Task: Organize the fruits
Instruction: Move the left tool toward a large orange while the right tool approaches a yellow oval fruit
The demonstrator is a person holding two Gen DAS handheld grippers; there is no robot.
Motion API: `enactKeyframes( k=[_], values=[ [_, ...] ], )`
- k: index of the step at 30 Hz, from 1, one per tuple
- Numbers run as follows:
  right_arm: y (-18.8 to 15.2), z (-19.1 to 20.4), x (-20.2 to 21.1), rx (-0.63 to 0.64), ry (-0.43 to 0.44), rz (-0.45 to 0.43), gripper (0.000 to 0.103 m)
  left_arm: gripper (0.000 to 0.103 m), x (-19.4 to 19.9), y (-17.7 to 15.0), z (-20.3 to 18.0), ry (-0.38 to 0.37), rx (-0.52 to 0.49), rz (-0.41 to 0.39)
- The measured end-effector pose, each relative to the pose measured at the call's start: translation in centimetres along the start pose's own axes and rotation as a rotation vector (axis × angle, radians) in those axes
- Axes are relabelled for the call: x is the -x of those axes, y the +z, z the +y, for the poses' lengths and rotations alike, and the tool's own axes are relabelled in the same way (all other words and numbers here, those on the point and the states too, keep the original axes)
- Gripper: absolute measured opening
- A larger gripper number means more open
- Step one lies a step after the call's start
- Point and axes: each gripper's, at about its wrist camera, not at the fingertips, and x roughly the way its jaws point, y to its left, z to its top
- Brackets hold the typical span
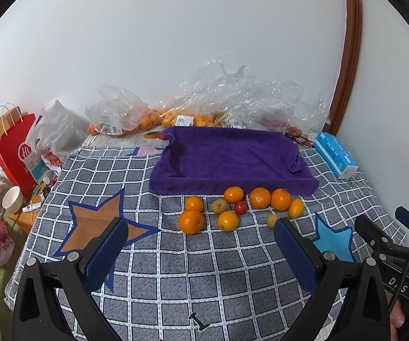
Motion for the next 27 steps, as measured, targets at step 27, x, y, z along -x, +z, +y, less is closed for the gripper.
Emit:
enactKeyframes(
  k=[27],
  values=[
    [-0.9,-2.0,-13.8,-0.069,0.114,0.189,0.086,0.1,-11.2,0.8,3.9,0.059,0.018,0.162]
  ],
)
